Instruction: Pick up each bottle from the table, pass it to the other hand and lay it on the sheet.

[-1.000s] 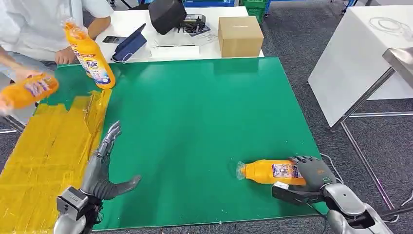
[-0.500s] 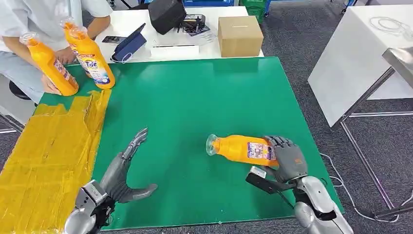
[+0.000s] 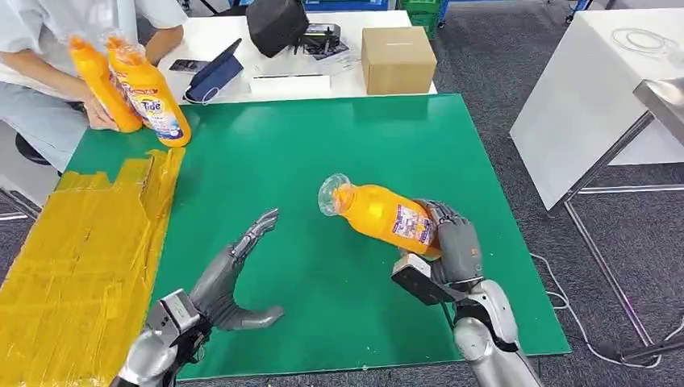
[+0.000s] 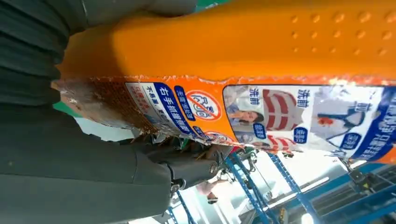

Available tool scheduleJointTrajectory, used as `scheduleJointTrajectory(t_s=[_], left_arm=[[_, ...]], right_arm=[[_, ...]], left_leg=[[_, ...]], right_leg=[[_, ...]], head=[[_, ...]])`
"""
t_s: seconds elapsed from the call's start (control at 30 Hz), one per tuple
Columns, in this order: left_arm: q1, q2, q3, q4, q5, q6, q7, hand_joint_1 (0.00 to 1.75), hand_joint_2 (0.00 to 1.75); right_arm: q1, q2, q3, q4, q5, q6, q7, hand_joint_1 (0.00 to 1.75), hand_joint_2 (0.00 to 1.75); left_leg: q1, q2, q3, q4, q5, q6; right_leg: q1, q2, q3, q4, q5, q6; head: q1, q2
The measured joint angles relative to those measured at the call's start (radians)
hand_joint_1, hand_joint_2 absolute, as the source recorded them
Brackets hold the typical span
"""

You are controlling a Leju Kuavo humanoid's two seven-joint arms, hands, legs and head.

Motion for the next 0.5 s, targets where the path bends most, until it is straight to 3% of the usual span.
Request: scheduleJointTrajectory(t_s=[0.07,0.37,0.5], left_arm=[[-0.003,0.000,-0.003,0.003,0.001,0.001,0.000,0.00,1.75],[-0.064,0.002,-0.032,0.036,0.073,-0.006,0.008,0.00,1.75],[-0.089,-0.001,-0.040,0.048,0.115,-0.006,0.022,0.00,1.75]], right_arm=[[0.000,0.006,0.000,0.000,-0.008,0.001,-0.003,1.62,1.75],[-0.054,0.083,0.061,0.054,-0.277,0.255,-0.087,1.75,1.75],[-0.082,0.141,0.134,0.111,-0.357,0.284,-0.099,1.73,1.75]], left_leg=[[0.000,0.000,0.000,0.000,0.000,0.000],[0.001,0.000,-0.001,0.000,0.000,0.000],[0.002,0.000,-0.001,0.000,0.000,-0.001]], right_leg=[[0.000,0.000,0.000,0.000,0.000,0.000],[0.002,0.000,-0.001,0.000,0.000,0.000],[0.002,0.000,-0.001,0.000,0.000,0.000]], head=[[0.000,0.000],[0.000,0.000],[0.000,0.000]])
